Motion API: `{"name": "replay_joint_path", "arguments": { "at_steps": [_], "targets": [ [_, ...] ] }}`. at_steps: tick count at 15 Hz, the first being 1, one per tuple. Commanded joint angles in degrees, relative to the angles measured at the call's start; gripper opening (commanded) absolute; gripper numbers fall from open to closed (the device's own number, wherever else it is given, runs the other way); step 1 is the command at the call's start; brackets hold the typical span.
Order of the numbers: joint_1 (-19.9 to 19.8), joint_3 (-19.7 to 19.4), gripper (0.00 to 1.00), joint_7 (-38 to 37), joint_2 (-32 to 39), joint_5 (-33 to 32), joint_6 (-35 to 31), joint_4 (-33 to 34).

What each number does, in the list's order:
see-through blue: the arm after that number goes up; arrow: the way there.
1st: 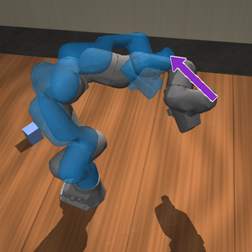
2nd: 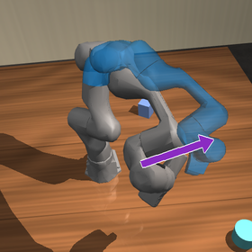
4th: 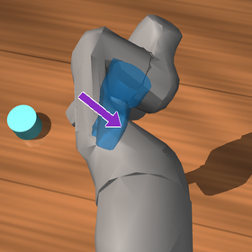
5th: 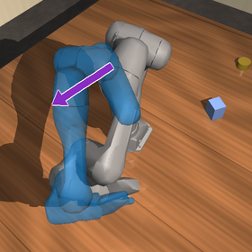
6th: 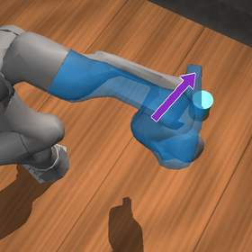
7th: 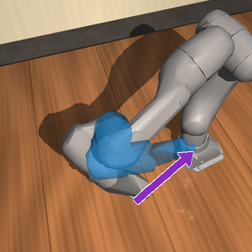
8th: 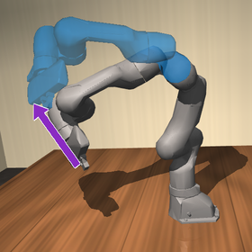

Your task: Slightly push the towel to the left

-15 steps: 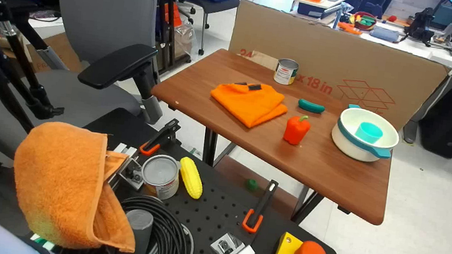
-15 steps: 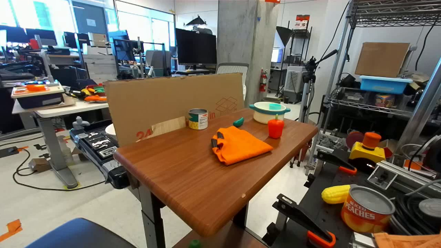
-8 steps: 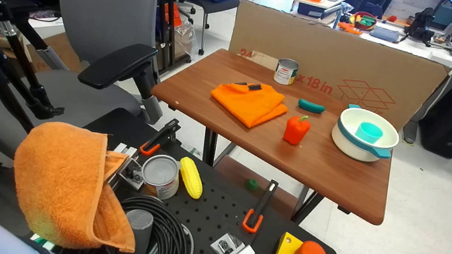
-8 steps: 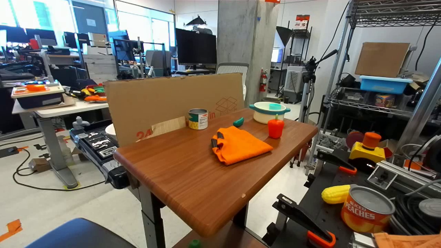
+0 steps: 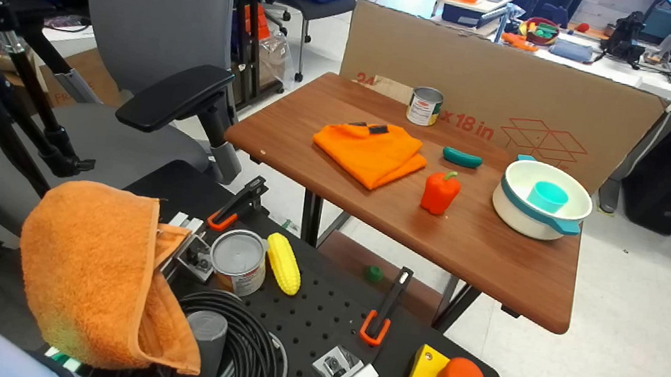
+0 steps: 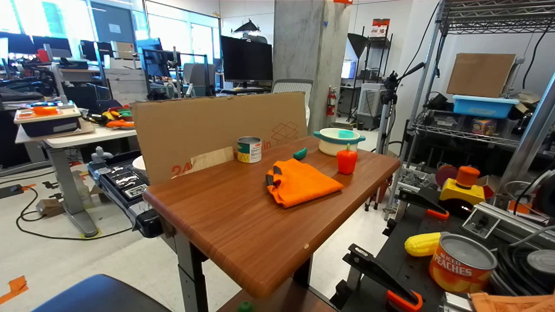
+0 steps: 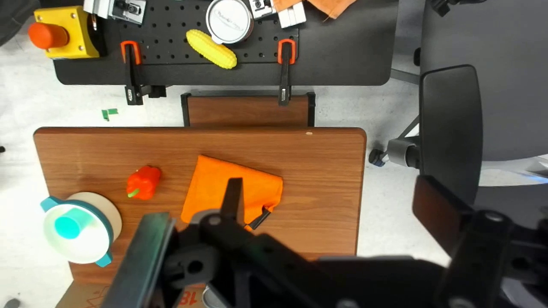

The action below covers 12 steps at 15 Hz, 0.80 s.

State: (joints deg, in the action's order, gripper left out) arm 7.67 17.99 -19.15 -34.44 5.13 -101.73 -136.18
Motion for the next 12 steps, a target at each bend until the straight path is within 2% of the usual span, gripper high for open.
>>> {"name": "replay_joint_path", "arguments": {
  "at_steps": [1, 7, 12],
  "targets": [
    [-3.1, -0.5, 1.0, -0.9, 7.9, -5.3, -6.4, 1.4],
    [-6.4, -4.1, 1.0, -0.5, 22.9, -13.9, -16.0, 4.0],
    [-6.6, -8.6, 1.0, -1.8, 37.3, -16.7, -18.7, 10.2]
  ]
}}
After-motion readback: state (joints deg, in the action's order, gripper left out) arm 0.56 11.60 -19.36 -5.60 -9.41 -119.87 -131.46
